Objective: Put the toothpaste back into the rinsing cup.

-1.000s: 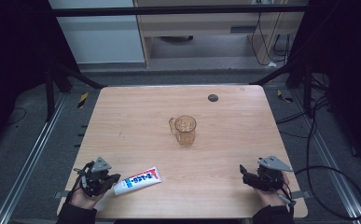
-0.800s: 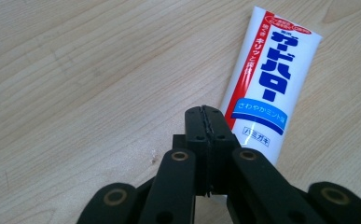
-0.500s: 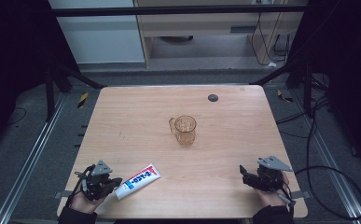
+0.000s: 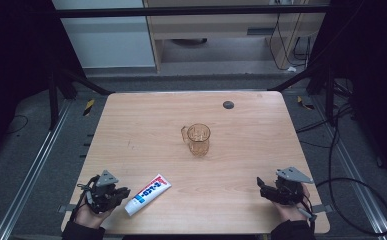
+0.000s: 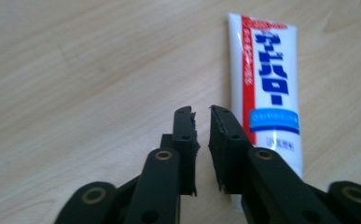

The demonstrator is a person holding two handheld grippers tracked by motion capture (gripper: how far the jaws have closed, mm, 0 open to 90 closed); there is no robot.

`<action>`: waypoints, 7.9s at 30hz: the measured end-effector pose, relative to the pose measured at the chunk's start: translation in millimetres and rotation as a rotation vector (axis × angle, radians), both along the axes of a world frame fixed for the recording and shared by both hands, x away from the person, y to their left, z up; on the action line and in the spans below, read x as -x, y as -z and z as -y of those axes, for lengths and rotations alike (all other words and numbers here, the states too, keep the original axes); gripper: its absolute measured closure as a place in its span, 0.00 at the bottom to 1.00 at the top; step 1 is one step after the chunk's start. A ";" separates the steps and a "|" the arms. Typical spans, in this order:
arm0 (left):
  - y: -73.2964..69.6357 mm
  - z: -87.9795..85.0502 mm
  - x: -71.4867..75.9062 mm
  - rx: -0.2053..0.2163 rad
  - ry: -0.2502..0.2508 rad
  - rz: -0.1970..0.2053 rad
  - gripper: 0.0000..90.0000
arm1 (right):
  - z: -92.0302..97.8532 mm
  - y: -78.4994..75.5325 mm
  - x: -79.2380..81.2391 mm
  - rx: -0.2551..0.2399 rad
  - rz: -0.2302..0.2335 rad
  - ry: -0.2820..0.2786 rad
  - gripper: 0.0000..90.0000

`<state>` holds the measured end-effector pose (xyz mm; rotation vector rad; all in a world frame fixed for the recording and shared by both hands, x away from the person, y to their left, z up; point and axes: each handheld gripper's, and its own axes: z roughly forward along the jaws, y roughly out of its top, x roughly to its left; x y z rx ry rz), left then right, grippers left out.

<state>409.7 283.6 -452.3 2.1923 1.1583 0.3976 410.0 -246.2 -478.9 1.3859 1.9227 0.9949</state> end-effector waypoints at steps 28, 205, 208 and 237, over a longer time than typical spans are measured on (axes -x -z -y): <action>-41.7 38.3 -25.3 -0.038 0.098 0.076 0.29 | -2.6 1.5 -5.7 0.007 -0.012 0.002 0.24; -103.7 99.9 -70.4 0.262 -0.009 0.478 0.78 | -3.5 6.2 -9.0 0.010 -0.049 -0.024 0.25; -104.7 100.2 -77.1 0.286 -0.035 0.500 0.78 | -3.5 6.8 -10.0 0.010 -0.056 -0.023 0.25; -109.0 138.9 -127.7 0.473 -0.089 0.572 0.78 | -3.7 7.5 -12.0 -0.005 -0.053 -0.025 0.25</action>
